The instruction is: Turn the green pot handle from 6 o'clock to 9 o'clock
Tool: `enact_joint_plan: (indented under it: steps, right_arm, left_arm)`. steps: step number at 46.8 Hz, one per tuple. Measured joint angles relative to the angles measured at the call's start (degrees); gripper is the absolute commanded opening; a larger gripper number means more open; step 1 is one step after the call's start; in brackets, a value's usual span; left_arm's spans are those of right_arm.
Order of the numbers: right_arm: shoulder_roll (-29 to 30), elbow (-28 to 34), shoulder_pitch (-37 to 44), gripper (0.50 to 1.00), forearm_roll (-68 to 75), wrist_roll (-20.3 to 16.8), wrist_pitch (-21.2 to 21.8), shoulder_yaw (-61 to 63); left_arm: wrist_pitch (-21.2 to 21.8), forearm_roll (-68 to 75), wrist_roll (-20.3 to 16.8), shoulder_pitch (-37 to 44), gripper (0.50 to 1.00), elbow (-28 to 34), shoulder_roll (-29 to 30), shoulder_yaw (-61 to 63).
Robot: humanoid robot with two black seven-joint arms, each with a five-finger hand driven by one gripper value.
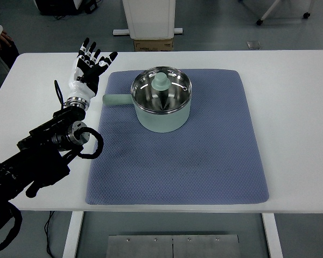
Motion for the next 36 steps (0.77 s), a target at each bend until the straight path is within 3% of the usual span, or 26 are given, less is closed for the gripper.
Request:
enact_joint_plan:
  steps: [36]
  right_arm:
    - [0.00, 0.00, 0.01, 1.000, 0.08, 0.00, 0.00, 0.03]
  left_arm:
    - [-1.35, -0.34, 0.00, 0.57, 1.000, 2.11, 0.07, -0.41]
